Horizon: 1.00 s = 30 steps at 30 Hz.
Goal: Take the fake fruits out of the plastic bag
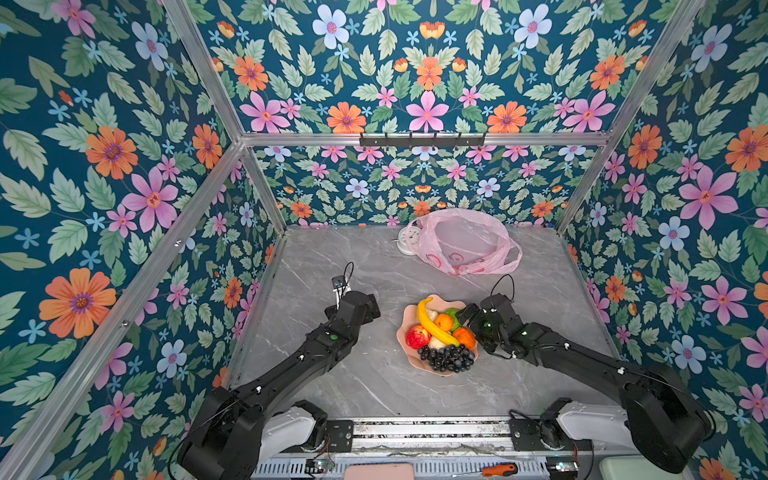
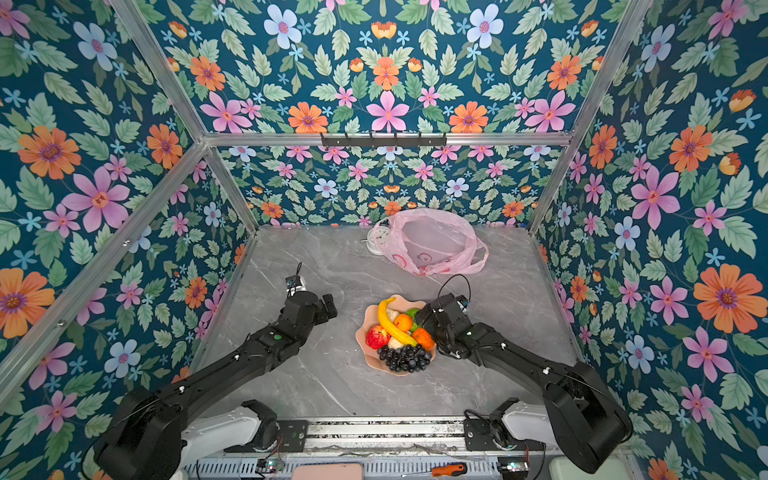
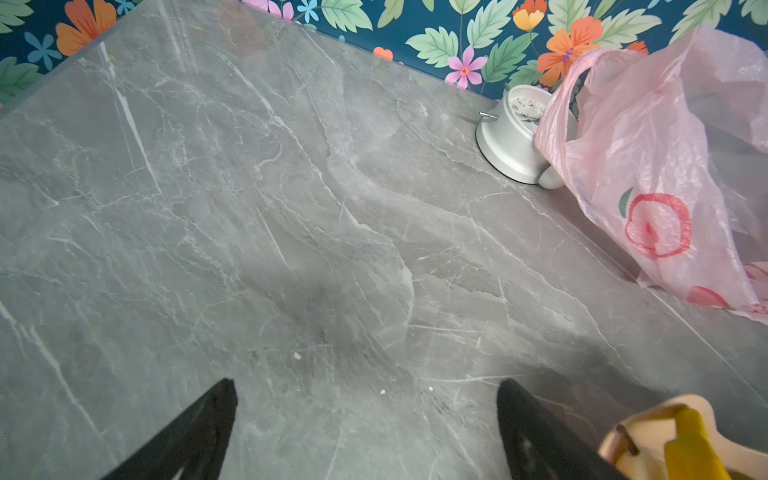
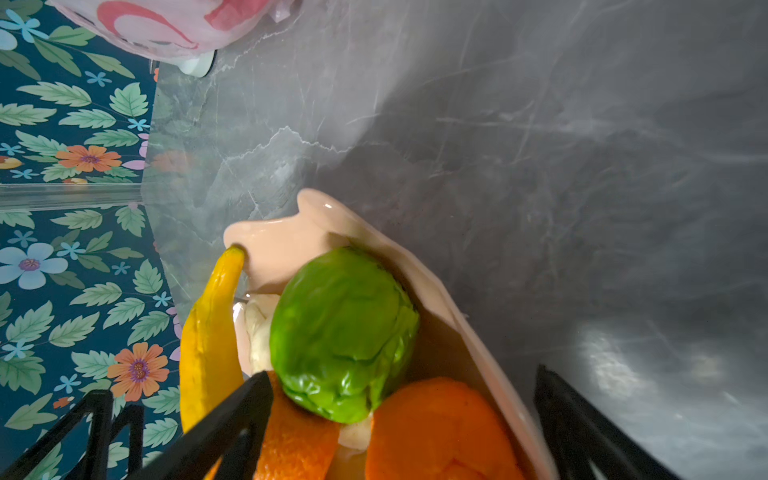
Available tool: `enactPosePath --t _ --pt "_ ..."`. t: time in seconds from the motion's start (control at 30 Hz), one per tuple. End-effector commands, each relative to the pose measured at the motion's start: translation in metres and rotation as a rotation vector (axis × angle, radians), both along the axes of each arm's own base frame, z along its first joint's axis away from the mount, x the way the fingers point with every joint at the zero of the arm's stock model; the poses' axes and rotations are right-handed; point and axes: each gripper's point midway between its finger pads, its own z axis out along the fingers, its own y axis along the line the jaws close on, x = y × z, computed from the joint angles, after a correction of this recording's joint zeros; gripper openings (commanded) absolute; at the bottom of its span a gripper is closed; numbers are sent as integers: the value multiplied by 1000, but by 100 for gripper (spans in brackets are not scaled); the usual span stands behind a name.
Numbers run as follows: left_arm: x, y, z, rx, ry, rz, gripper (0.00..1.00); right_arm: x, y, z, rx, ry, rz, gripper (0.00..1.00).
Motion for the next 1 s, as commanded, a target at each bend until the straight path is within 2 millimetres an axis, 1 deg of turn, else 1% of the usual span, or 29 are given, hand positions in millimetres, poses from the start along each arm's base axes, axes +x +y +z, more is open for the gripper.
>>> enactPosePath --t 0.0,0.1,0.2,0.27,0.4,0.5,0.63,0.7,0.8,0.9,0.97 --pt "-1 5 -1 15 4 16 100 10 9 7 22 -36 5 99" --pt "-2 5 -1 18 2 17 100 10 8 6 6 -37 4 99" --pt "-2 7 -1 28 -1 21 100 7 -1 5 -43 -21 -4 99" --pt "-1 8 2 32 -11 26 100 4 -11 4 -88 -10 -19 99" --pt "0 13 7 52 -19 46 100 -1 -21 6 -113 -6 -32 99" --pt "2 21 12 89 -19 85 100 -3 -31 10 -144 -6 -38 99" --pt "3 36 29 153 -54 154 100 -4 -53 16 -197 -21 -39 99" --pt "4 48 40 207 -82 211 100 -3 -66 25 -224 -39 -33 99" --pt "6 69 59 279 -133 314 100 2 -88 46 -335 -85 -17 99" --pt "10 88 73 332 -188 399 100 12 -113 70 -471 -129 -17 99" --pt "12 98 79 392 -230 429 100 23 -130 86 -574 -177 -23 99"
